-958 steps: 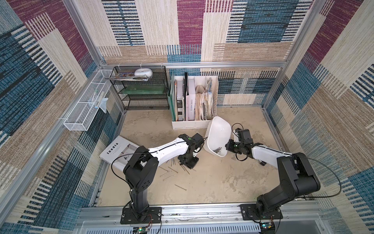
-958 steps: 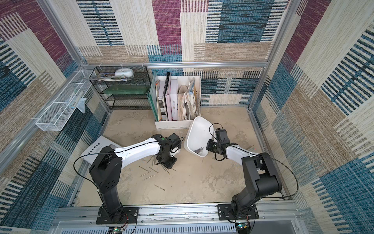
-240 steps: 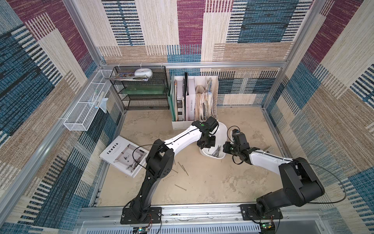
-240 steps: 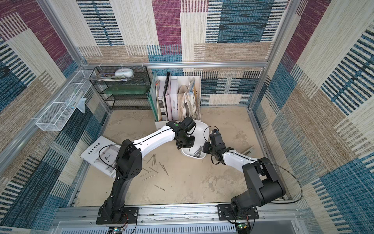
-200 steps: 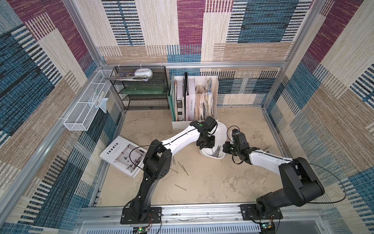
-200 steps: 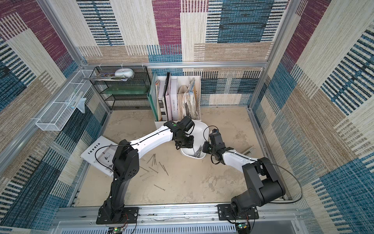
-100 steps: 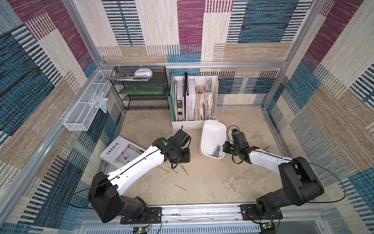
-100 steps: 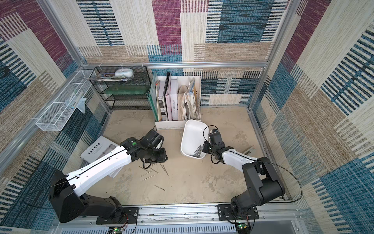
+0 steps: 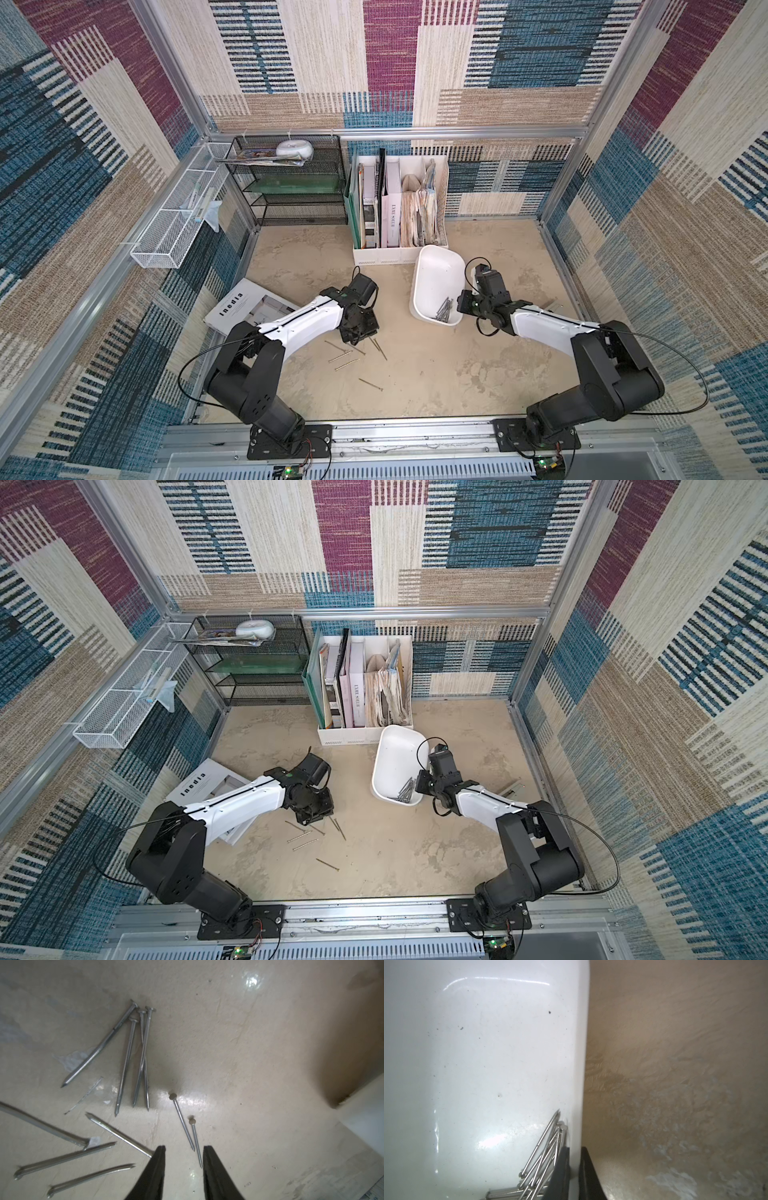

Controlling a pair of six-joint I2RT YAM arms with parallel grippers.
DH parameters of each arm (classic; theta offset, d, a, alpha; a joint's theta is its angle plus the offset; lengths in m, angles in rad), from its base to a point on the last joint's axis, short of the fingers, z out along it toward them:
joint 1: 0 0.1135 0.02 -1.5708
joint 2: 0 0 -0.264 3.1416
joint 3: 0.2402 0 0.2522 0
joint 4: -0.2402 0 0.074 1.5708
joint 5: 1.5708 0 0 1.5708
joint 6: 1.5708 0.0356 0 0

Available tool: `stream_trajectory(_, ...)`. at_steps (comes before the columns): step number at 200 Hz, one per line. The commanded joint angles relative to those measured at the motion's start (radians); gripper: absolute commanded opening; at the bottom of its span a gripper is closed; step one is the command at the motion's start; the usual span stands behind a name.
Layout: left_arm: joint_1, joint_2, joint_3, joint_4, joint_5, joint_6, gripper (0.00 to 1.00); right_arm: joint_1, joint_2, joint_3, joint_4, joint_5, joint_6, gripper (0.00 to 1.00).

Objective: Put the nails on the desktop into the storage box
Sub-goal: Pick up the nail from the center of the board.

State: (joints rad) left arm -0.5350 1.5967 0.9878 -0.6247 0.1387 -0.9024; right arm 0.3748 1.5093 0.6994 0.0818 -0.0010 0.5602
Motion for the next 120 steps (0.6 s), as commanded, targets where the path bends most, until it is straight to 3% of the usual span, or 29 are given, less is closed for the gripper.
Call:
stream_trajectory(1,0.011,0.03,0.013,0.03,0.026,-0.024,0.35,0.002,0.012,-0.011,-0.046,0.014,-0.026,0.0)
stream_trajectory(104,0.023,0.167,0.035,0.002,-0.012,-0.03,0.3,0.001,0.077,-0.004,-0.016,0.007,-0.046,0.0)
stream_trajectory(120,0.027,0.187,0.039,0.002,-0.013,-0.026,0.21,0.002,0.086,-0.002,-0.015,0.001,-0.046,0.0)
